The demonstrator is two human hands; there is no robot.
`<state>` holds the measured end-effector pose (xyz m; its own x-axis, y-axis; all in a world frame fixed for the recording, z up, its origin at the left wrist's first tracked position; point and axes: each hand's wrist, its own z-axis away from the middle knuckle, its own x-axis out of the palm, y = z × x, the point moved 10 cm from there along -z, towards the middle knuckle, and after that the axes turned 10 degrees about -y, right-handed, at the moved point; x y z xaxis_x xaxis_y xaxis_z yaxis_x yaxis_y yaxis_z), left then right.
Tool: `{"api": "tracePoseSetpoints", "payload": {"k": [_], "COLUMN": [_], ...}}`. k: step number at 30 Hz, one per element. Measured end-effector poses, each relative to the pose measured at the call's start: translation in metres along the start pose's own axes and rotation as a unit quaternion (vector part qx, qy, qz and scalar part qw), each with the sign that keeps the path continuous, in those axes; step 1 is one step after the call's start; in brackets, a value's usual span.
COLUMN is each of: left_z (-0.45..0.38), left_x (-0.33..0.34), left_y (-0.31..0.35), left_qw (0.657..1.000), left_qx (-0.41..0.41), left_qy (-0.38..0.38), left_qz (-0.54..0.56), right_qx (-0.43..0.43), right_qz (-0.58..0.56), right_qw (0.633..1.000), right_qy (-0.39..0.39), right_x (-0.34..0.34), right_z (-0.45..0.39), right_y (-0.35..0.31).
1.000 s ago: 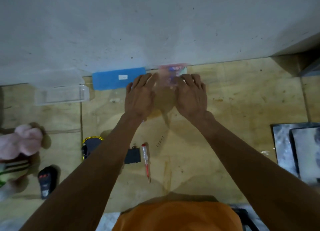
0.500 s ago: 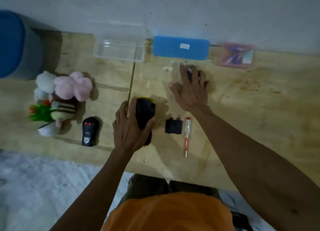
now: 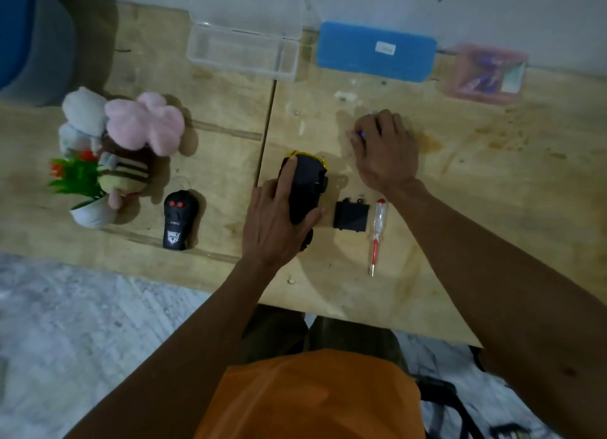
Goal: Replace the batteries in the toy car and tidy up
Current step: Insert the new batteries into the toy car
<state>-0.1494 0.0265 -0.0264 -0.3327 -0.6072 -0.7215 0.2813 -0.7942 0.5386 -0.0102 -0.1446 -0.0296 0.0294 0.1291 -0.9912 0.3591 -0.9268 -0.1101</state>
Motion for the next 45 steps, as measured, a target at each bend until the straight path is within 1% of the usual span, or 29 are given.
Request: {"api": "tracePoseSetpoints", "payload": {"k": [4,8,10,12,13,14,15,17,18,20,21,22,23,26,28,30,33,35,37,39,42,45], "left_z": [0.005,0.006,0.008,0.008,0.007,0.006,0.006,0.004,0.003,0.002,0.002,0.002,0.003,0.007,0.010,0.013,0.015,0.019,0.028,0.038,0.057,0.073], "left_x": [0.004,0.001,0.000,0.000,0.001,0.001,0.002,0.003,0.004,0.005,0.004,0.004,0.003,0.002,0.002,0.001,-0.003,-0.008,-0.017,-0.031,-0.061,-0.088], "left_y": [0.001,0.008,0.010,0.012,0.012,0.013,0.015,0.017,0.017,0.018,0.019,0.021,0.024,0.036,0.042,0.047,0.055,0.056,0.052,0.044,0.036,0.027], "left_qw": [1.000,0.999,0.998,0.997,0.997,0.996,0.995,0.993,0.991,0.989,0.988,0.987,0.987,0.990,0.990,0.985,0.965,0.949,0.926,0.911,0.901,0.896], "left_qx": [-0.015,-0.037,-0.049,-0.062,-0.071,-0.082,-0.093,-0.114,-0.125,-0.146,-0.154,-0.159,-0.158,-0.124,-0.093,-0.071,-0.034,-0.016,-0.009,0.004,0.054,0.096], "left_qy": [-0.006,0.004,0.011,0.013,0.013,0.013,0.011,0.006,0.001,-0.003,-0.001,0.000,0.004,0.011,0.011,0.002,-0.039,-0.068,-0.084,-0.094,-0.120,-0.143], "left_qz": [-0.001,-0.021,-0.030,-0.036,-0.037,-0.037,-0.039,-0.042,-0.038,-0.018,-0.007,0.005,0.020,0.067,0.103,0.159,0.256,0.309,0.368,0.400,0.412,0.410], "right_qx": [-0.054,-0.067,-0.070,-0.063,-0.031,0.021,0.064,0.133,0.171,0.259,0.290,0.304,0.311,0.323,0.331,0.335,0.354,0.365,0.371,0.365,0.329,0.277], "right_qz": [0.011,0.041,0.026,-0.065,-0.141,-0.222,-0.301,-0.434,-0.501,-0.628,-0.670,-0.700,-0.724,-0.773,-0.787,-0.790,-0.793,-0.782,-0.754,-0.725,-0.704,-0.661], "right_qw": [0.998,0.996,0.996,0.996,0.989,0.971,0.943,0.877,0.831,0.709,0.654,0.615,0.585,0.517,0.494,0.493,0.488,0.503,0.542,0.584,0.630,0.697], "right_qy": [0.009,0.051,0.045,0.003,-0.035,-0.083,-0.128,-0.160,-0.169,-0.190,-0.197,-0.198,-0.194,-0.178,-0.164,-0.141,-0.085,-0.043,-0.020,-0.012,0.005,0.022], "right_x": [0.000,-0.006,-0.007,-0.006,-0.003,0.003,0.013,0.019,0.020,0.025,0.025,0.021,0.015,-0.004,-0.018,-0.033,-0.057,-0.074,-0.091,-0.105,-0.124,-0.136], "right_z": [0.008,0.007,0.004,-0.002,-0.008,-0.011,-0.011,-0.009,-0.004,0.012,0.020,0.027,0.034,0.048,0.056,0.061,0.072,0.086,0.102,0.114,0.120,0.117], "right_y": [-0.013,-0.017,-0.017,-0.011,-0.001,0.012,0.023,0.040,0.045,0.051,0.050,0.048,0.046,0.037,0.030,0.027,0.024,0.019,0.006,-0.016,-0.060,-0.102]}}
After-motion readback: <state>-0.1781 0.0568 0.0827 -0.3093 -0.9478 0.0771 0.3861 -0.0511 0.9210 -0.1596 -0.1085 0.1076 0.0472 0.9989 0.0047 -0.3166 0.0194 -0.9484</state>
